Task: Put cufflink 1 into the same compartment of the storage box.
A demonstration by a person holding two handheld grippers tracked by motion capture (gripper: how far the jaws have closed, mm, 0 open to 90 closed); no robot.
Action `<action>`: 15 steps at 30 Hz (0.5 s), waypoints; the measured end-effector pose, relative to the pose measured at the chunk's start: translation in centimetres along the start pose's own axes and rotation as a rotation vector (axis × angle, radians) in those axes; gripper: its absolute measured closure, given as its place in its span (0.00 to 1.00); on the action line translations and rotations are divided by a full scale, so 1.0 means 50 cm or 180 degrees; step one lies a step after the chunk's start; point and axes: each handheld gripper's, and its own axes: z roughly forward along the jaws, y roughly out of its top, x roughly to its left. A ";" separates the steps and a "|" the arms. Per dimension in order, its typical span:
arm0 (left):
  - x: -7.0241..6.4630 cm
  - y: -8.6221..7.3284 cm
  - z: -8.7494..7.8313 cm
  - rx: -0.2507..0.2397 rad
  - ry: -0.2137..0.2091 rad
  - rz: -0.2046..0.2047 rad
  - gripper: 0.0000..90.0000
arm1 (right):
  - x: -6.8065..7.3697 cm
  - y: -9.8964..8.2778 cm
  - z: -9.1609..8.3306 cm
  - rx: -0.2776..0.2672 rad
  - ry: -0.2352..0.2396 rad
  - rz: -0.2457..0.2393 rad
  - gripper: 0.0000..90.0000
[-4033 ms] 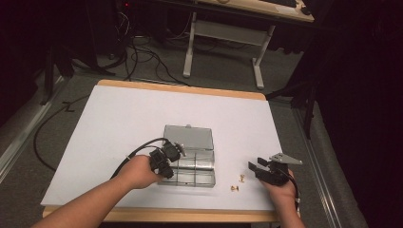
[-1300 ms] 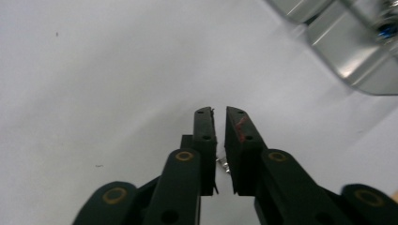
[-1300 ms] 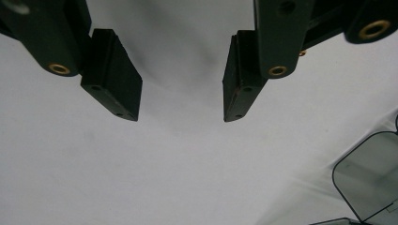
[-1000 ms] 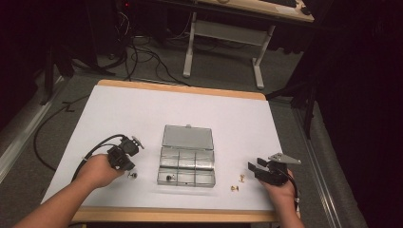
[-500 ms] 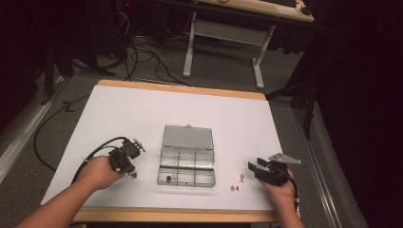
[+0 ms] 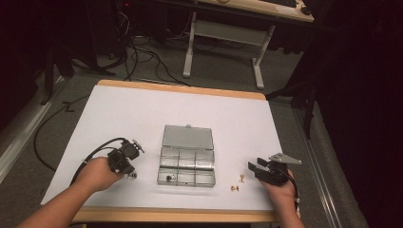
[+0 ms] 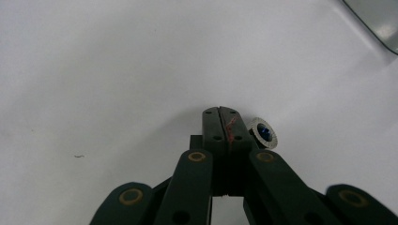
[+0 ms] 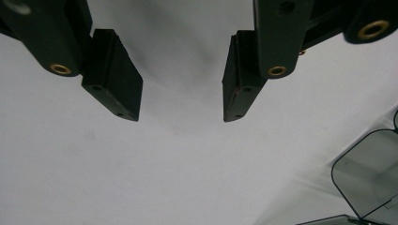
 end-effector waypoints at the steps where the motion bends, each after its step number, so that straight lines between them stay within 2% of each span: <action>1: 0.000 -0.001 0.001 0.0005 -0.0005 0.0008 1.00 | 0.000 0.000 -0.001 0.0007 -0.0003 -0.0005 0.54; 10: -0.003 -0.016 -0.001 0.0023 -0.0033 -0.0014 1.00 | 0.000 0.000 -0.001 0.0005 -0.0020 -0.0010 0.54; 15: -0.007 -0.024 -0.009 -0.0017 0.0003 -0.0022 1.00 | 0.000 0.000 0.001 0.0012 -0.0024 -0.0025 0.54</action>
